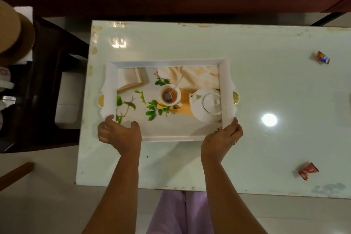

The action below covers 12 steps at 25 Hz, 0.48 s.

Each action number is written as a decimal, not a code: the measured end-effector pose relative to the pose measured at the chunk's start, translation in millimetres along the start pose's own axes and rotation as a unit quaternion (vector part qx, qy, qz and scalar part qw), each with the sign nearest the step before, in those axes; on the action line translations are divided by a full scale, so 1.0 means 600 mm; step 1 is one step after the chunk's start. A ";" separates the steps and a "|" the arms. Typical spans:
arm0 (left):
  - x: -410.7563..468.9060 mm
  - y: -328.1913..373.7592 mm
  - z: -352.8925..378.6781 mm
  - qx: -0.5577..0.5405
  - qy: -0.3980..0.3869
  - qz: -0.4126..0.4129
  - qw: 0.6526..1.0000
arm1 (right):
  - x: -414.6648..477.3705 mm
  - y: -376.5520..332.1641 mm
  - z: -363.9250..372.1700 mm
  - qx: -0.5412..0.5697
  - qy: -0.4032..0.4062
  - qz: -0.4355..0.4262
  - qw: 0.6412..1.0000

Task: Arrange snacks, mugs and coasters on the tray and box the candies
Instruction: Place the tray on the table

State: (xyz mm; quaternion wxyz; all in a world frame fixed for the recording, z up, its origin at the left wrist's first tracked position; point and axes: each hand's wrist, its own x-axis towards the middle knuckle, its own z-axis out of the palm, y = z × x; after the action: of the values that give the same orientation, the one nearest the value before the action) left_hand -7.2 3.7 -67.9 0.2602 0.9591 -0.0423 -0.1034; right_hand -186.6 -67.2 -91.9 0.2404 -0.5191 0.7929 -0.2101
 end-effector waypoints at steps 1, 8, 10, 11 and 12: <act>-0.001 -0.006 -0.003 0.007 -0.018 0.003 1.000 | -0.006 -0.002 -0.001 -0.005 -0.004 0.011 1.000; -0.006 -0.002 -0.042 -0.005 -0.118 0.052 0.992 | -0.114 -0.102 0.010 -0.122 -0.114 -0.094 0.981; 0.001 0.004 -0.070 -0.013 -0.102 0.079 0.992 | -0.160 -0.154 0.018 -0.085 -0.186 -0.176 0.963; 0.009 0.007 -0.088 -0.019 -0.085 0.092 0.992 | -0.179 -0.182 0.019 -0.068 -0.223 -0.220 0.947; 0.020 0.009 -0.108 -0.030 -0.065 0.099 0.993 | -0.196 -0.207 0.019 -0.054 -0.255 -0.259 0.930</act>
State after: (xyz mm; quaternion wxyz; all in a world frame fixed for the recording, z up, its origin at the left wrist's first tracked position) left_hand 18.8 29.3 -12.4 0.2942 0.9333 -0.1504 -0.1409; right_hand -49.3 -5.6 -9.1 0.3437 -0.7544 0.5531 -0.0827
